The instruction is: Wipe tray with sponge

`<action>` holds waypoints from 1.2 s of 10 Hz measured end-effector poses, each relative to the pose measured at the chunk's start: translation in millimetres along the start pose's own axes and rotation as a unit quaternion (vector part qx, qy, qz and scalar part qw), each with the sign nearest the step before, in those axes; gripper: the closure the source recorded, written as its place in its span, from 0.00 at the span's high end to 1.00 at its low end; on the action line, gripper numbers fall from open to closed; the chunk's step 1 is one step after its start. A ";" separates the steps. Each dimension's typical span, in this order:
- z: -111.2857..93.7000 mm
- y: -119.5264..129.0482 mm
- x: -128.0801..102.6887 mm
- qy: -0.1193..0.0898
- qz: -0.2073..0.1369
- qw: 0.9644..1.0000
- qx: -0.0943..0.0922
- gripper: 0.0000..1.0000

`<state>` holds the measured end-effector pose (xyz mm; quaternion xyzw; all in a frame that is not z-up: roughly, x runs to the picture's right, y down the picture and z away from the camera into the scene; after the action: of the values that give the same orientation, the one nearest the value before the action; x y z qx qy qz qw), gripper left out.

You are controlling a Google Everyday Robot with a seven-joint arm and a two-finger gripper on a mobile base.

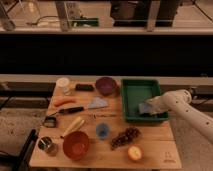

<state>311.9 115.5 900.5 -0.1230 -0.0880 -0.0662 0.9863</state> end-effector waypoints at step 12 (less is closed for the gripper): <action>41.0 -97.7 29.1 0.015 -0.013 1.000 0.008 0.06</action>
<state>318.9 28.8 967.7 -0.1132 -0.0752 -0.0802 0.9875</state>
